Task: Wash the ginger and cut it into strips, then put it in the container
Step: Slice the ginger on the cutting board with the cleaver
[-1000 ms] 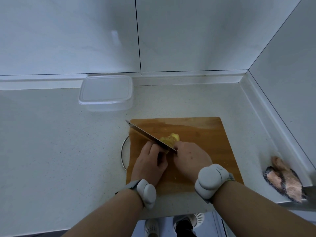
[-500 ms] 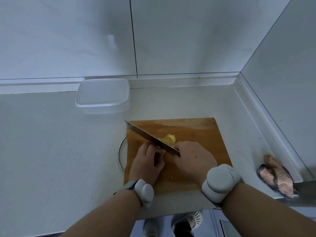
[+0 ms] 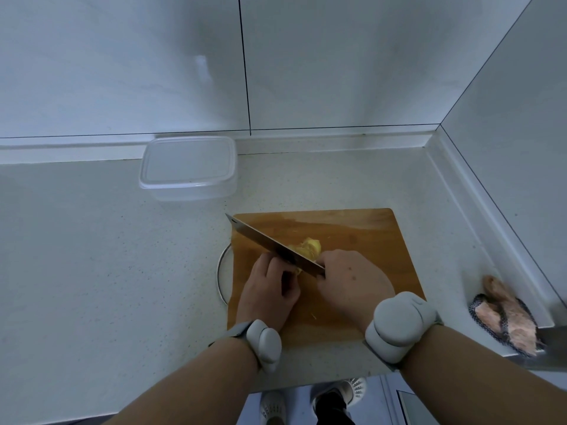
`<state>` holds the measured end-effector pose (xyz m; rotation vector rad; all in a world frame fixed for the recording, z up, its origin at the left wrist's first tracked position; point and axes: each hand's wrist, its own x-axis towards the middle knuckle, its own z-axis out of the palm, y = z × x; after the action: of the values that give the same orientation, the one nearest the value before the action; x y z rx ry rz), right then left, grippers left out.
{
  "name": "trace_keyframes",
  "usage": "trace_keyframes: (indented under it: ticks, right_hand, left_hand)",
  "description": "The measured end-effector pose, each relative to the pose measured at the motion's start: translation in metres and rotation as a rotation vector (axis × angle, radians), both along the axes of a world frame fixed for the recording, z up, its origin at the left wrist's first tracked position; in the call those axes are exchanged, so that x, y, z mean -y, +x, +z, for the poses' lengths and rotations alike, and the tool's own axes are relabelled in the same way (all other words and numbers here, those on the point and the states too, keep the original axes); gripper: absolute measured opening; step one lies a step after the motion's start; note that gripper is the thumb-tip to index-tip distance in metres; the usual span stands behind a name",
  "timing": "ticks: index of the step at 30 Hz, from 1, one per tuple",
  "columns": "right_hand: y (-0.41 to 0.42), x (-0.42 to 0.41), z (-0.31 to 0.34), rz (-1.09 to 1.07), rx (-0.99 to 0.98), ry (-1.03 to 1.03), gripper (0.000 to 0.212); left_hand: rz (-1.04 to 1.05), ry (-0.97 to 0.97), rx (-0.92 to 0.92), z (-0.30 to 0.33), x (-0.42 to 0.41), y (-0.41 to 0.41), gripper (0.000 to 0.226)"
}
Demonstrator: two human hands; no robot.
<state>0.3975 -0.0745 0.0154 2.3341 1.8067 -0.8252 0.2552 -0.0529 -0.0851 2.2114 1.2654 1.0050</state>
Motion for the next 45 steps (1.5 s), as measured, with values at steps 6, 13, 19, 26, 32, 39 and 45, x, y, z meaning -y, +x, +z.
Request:
trace_keyframes:
  ticks: [6, 13, 19, 26, 32, 39, 45]
  right_hand:
    - [-0.002, -0.003, -0.006, 0.02, 0.029, 0.004, 0.017]
    - [-0.004, -0.006, -0.01, 0.018, 0.029, -0.006, 0.019]
    - [-0.004, -0.005, -0.011, 0.011, 0.032, 0.006, 0.018]
    - [-0.004, -0.004, -0.011, 0.01, 0.027, 0.001, 0.017]
    - [-0.005, -0.006, -0.013, 0.004, 0.033, 0.001, 0.019]
    - [-0.007, -0.008, -0.017, 0.02, 0.041, -0.011, 0.018]
    - [-0.008, -0.009, -0.022, 0.025, 0.048, -0.004, 0.018]
  left_hand:
    - [0.002, 0.009, 0.008, 0.0, 0.0, 0.0, 0.024]
    - [0.004, -0.007, -0.017, 0.0, 0.0, 0.0, 0.023]
    - [0.009, 0.011, -0.019, -0.001, 0.0, 0.0, 0.024]
    - [0.023, -0.005, -0.036, -0.002, 0.0, 0.001, 0.026]
    - [0.014, 0.001, -0.025, -0.003, 0.0, 0.001, 0.029]
    - [0.013, 0.011, -0.011, -0.004, 0.0, 0.0, 0.031]
    - [0.013, 0.009, 0.003, -0.004, -0.001, 0.0, 0.015]
